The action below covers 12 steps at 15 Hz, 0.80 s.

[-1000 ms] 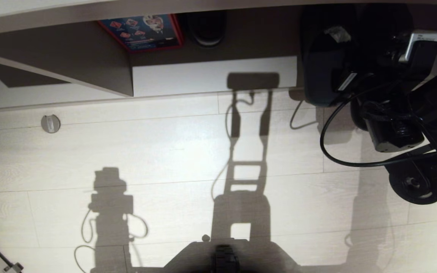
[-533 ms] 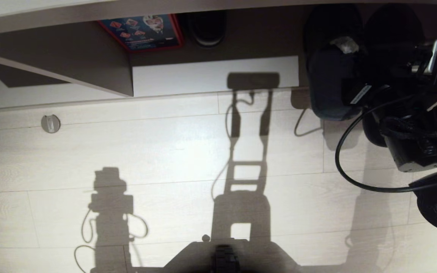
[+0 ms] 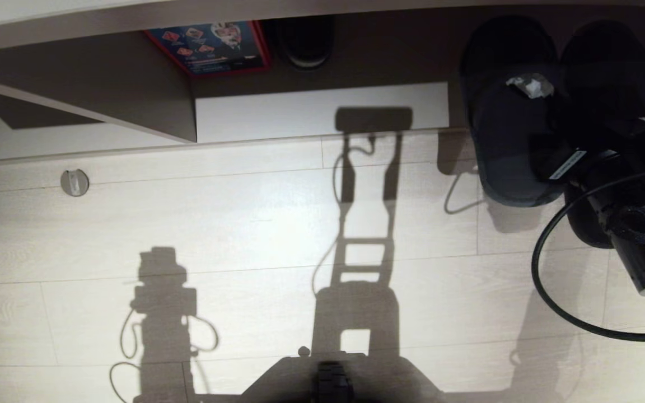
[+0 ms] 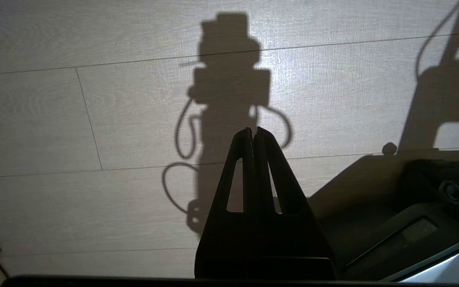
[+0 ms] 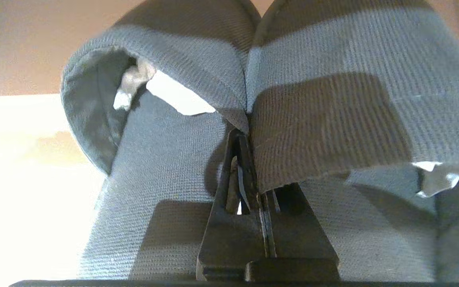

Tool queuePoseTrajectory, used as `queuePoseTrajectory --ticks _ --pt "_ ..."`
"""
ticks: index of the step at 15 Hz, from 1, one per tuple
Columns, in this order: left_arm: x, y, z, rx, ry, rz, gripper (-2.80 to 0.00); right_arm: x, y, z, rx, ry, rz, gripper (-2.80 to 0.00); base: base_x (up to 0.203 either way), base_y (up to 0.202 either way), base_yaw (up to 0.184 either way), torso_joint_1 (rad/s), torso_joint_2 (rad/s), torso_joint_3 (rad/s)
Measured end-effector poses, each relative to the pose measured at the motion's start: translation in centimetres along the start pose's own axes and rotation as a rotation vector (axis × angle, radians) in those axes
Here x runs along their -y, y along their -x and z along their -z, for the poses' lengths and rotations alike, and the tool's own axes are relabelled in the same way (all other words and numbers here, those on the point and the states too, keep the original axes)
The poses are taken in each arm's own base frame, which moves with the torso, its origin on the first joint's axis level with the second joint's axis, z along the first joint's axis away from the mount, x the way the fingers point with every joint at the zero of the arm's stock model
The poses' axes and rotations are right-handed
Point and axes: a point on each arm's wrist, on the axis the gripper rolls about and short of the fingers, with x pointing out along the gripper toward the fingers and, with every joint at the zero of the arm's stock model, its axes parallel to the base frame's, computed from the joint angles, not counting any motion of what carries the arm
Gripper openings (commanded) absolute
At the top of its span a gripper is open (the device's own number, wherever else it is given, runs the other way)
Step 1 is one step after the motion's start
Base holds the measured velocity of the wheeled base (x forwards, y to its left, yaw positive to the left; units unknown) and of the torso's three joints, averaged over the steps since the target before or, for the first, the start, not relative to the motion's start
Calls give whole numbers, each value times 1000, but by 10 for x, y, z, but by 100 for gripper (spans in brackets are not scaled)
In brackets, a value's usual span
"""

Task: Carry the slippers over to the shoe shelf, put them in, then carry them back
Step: Pick up the slippers in the shoe cabinet

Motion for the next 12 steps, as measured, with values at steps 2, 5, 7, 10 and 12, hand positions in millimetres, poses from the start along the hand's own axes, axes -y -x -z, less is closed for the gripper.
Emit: queuePoseTrajectory --ticks 2,5,7,10,12 --pt "0 0 0 1 0 0 -280 3 7 -3 -1 -1 0 -280 0 0 0 0 0 0" --pt "0 0 0 0 0 0 -280 9 27 -2 -43 11 -14 -280 0 0 0 0 0 0" --pt "0 0 0 0 0 0 -280 15 40 -2 -61 15 -17 -280 0 0 0 0 0 0" --pt "0 0 0 0 0 0 -280 22 57 -2 -92 11 -23 -280 0 0 0 0 0 0" --pt "0 0 0 0 0 0 -280 26 66 -4 -97 11 -24 -280 0 0 0 0 0 0"
